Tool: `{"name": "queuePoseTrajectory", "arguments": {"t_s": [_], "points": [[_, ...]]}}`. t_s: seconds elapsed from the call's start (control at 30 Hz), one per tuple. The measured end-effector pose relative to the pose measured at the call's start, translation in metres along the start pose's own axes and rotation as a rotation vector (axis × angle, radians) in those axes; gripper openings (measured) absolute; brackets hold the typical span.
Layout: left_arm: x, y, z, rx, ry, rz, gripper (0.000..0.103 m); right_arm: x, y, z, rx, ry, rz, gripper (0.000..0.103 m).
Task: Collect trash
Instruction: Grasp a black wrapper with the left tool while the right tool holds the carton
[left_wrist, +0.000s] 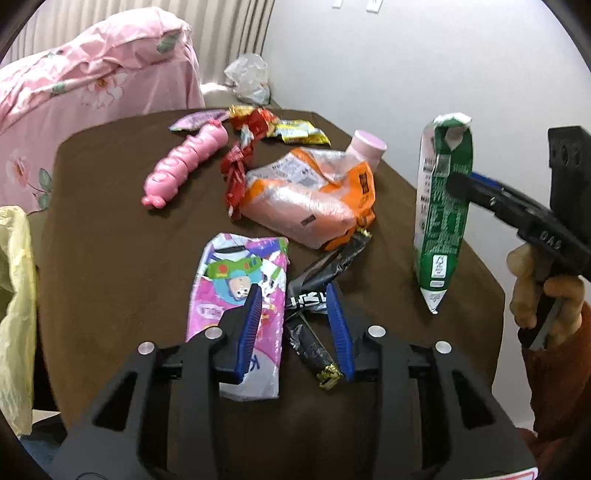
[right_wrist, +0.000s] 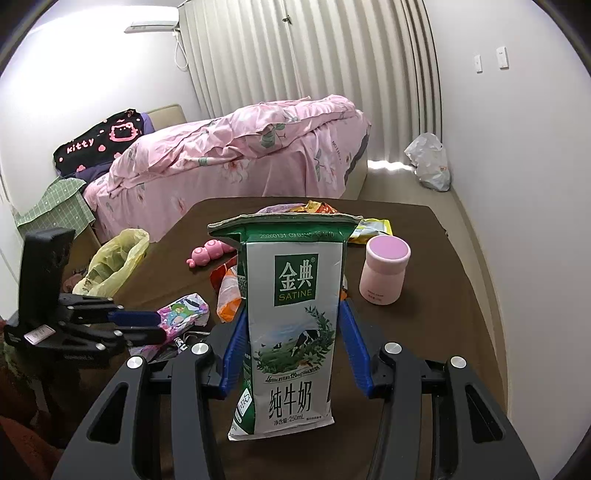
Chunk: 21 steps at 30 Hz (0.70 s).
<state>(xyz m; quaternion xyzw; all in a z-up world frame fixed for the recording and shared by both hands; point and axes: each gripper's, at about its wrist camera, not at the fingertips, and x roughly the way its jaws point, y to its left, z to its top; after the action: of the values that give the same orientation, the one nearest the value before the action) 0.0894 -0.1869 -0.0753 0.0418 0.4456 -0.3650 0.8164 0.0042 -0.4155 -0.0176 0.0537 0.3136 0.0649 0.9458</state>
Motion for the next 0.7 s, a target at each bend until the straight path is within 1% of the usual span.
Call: {"name": "queuePoseTrajectory", "arguments": {"t_s": [0.1, 0.23, 0.3, 0.4, 0.43, 0.5, 0.57, 0.6, 0.63, 0.7], "points": [[0.018, 0.000, 0.001, -0.011, 0.046, -0.005, 0.035, -0.001, 0.000, 0.000, 0.006, -0.001, -0.003, 0.046], [0.023, -0.014, 0.002, 0.055, 0.057, -0.008, 0.036, -0.004, -0.004, 0.000, 0.016, -0.004, -0.001, 0.046], [0.021, -0.018, 0.000, 0.092, 0.061, 0.003, 0.038, -0.004, -0.006, 0.000, 0.026, -0.006, 0.002, 0.046], [0.014, -0.012, -0.002, 0.078, 0.043, 0.029, 0.039, -0.005, -0.009, -0.001, 0.038, -0.012, 0.005, 0.046], [0.008, -0.007, -0.002, 0.056, 0.028, 0.000, 0.039, -0.005, -0.009, -0.002, 0.037, -0.013, 0.006, 0.046], [-0.002, -0.002, -0.004, 0.024, 0.021, -0.092, 0.039, -0.005, -0.009, -0.002, 0.038, -0.015, 0.006, 0.046], [-0.005, -0.001, -0.007, 0.018, 0.047, -0.179, 0.040, -0.005, -0.009, -0.002, 0.038, -0.016, 0.006, 0.046], [-0.005, -0.002, -0.008, 0.020, 0.064, -0.209, 0.040, -0.005, -0.010, -0.002, 0.040, -0.018, 0.006, 0.046], [-0.002, -0.003, -0.010, 0.024, 0.082, -0.231, 0.041, -0.005, -0.009, -0.002, 0.040, -0.018, 0.006, 0.046], [0.004, -0.004, -0.011, 0.025, 0.100, -0.199, 0.041, -0.006, -0.009, -0.003, 0.035, -0.018, 0.004, 0.046]]}}
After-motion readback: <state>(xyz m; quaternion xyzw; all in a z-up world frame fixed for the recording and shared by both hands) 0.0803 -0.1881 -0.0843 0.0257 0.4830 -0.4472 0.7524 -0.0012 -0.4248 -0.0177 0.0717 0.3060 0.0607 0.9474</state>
